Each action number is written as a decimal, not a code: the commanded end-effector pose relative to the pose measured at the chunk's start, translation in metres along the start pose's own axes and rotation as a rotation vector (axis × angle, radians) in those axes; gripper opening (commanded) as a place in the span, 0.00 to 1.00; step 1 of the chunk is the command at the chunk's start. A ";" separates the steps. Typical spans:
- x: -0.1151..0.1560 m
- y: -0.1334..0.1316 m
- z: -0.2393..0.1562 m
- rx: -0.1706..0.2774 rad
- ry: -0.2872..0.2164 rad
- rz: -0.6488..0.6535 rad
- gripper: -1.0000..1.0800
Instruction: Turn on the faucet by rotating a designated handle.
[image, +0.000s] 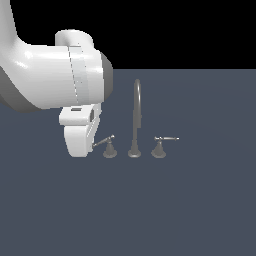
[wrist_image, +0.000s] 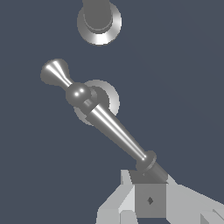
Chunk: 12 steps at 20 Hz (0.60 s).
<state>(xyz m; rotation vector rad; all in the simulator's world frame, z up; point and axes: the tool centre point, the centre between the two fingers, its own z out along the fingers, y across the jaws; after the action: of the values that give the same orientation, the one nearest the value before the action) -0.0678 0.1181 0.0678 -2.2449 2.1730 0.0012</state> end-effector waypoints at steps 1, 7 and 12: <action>0.024 0.005 0.001 -0.006 0.008 0.027 0.00; 0.052 0.019 0.002 -0.011 0.013 0.040 0.00; 0.045 0.012 0.000 -0.006 0.005 0.008 0.00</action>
<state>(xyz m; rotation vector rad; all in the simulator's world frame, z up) -0.0821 0.0902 0.0678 -2.2633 2.1589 0.0044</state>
